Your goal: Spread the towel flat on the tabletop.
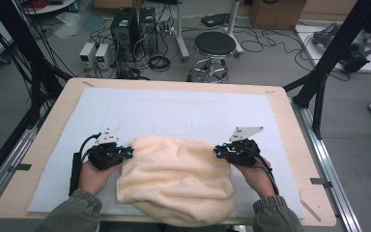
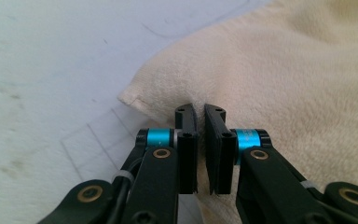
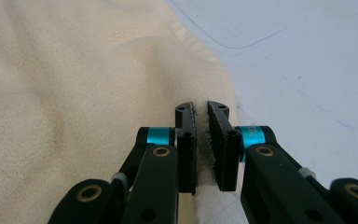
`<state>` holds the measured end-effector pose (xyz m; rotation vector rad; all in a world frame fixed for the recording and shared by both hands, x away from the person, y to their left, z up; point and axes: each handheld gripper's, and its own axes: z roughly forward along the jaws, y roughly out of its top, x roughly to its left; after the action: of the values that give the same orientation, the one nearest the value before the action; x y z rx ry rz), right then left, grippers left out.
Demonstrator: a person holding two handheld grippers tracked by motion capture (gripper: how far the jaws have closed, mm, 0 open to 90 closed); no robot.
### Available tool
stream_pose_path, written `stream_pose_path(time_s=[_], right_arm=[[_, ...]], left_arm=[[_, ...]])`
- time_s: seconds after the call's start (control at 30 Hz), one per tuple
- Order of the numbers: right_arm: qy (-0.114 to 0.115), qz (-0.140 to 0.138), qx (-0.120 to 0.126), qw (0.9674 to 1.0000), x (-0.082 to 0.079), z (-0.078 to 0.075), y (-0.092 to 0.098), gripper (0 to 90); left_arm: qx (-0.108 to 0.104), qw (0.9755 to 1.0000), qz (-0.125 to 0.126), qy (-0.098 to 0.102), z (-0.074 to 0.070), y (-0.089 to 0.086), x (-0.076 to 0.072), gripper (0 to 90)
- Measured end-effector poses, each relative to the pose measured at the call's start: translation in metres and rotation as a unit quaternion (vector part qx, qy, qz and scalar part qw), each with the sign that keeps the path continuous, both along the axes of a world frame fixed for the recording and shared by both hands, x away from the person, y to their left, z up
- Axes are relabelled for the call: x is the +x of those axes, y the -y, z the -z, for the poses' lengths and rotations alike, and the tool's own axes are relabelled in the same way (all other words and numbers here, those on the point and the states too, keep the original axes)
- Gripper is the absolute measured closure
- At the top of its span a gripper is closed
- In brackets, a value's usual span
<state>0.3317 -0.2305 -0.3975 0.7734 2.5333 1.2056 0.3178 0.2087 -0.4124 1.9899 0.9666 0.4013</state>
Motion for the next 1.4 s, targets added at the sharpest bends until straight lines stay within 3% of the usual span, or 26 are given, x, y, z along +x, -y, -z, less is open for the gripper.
stream_pose_path(time_s=[0.1,0.23,0.33,0.47,0.63,0.7,0.83,1.0,1.13,1.23,1.33,1.4], right_arm=[[0.001,0.0,0.003,1.0,0.0,0.0,-0.001,82.0],[0.003,0.005,0.007,1.0,0.003,0.001,-0.004,82.0],[0.009,0.009,0.018,0.9998,0.006,-0.003,-0.004,82.0],[0.02,0.009,0.026,0.9994,0.007,-0.012,-0.005,82.2],[0.048,-0.007,0.051,0.9976,-0.011,-0.025,-0.005,82.3],[0.048,-0.012,0.048,0.9976,-0.022,-0.025,-0.003,82.4],[0.038,-0.02,0.055,0.9975,-0.037,-0.019,0.006,82.3],[0.028,-0.029,0.058,0.9975,-0.04,-0.015,0.01,82.3],[0.019,-0.038,0.059,0.9974,-0.029,-0.022,0.009,82.3],[0.023,-0.039,0.048,0.9978,-0.011,-0.035,0.005,82.5],[0.026,-0.017,0.037,0.9988,0.03,-0.058,0.002,83.0],[0.04,0.024,0.037,0.9982,0.067,-0.081,0.001,80.8]], left_arm=[[-0.019,0.9997,-0.012,0.006,-0.003,-0.001,0.001,81.9],[-0.025,0.9994,-0.022,0.008,-0.002,-0.001,0.005,83.5],[-0.046,0.9983,-0.033,0.013,-0.007,-0.004,0.01,84.8],[-0.048,0.9981,-0.032,0.023,-0.019,-0.004,0.011,85.4],[-0.062,0.9973,-0.008,0.038,-0.032,-0.007,-0.002,85.4],[-0.05,0.9981,0.005,0.037,-0.029,-0.009,-0.013,85.4],[-0.063,0.9978,0.006,0.02,-0.021,-0.017,-0.023,85.4],[-0.067,0.9974,0.01,0.026,-0.022,-0.016,-0.02,85.4],[-0.067,0.9975,0.006,0.023,-0.03,-0.014,-0.004,85.4],[-0.062,0.9976,-0.007,0.03,-0.044,-0.011,0.02,85.7],[-0.065,0.996,-0.022,0.057,-0.078,-0.003,0.065,85.8],[-0.058,0.9948,-0.038,0.075,-0.104,0.001,0.096,85.2]])
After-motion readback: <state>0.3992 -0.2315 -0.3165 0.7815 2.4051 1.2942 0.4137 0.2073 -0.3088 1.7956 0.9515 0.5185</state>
